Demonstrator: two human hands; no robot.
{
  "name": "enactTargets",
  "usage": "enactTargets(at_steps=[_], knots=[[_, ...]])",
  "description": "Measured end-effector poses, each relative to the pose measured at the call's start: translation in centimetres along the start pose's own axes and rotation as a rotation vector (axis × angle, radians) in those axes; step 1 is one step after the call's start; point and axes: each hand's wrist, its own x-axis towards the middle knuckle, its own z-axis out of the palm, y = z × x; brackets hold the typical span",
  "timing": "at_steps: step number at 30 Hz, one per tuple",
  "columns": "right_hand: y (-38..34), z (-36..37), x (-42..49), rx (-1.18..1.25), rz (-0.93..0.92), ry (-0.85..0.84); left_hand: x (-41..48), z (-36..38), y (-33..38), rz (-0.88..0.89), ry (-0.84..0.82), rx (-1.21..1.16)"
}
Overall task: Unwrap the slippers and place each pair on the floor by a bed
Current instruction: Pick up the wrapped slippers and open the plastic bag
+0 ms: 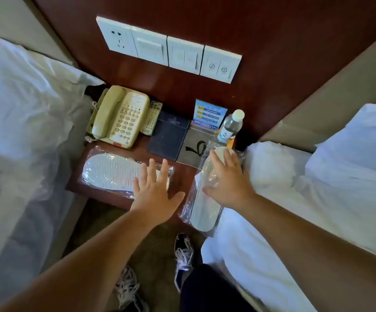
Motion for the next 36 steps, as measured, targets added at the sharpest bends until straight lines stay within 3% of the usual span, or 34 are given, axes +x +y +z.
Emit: enactTargets(at_steps=[5, 13, 26, 32, 36], knots=[[-0.3, 7.4, 0.4, 0.112, 0.253, -0.015, -1.5, 6.7, -2.0, -0.002, 0.029, -0.015], [0.0, 15.3, 2.0, 0.147, 0.278, 0.067, -2.2, 12.4, -5.4, 0.035, 0.188, 0.005], [3.5, 13.7, -7.9, 0.434, 0.076, 0.422, -14.0, 12.0, -2.5, -0.011, 0.506, 0.094], [3.4, 9.2, -14.5, 0.611, -0.165, 0.567, -17.7, 9.6, 0.6, -0.028, 0.554, 0.000], [2.7, 7.1, -17.3, 0.868, -0.378, 0.567, -18.7, 8.1, 1.3, -0.067, 0.541, -0.211]])
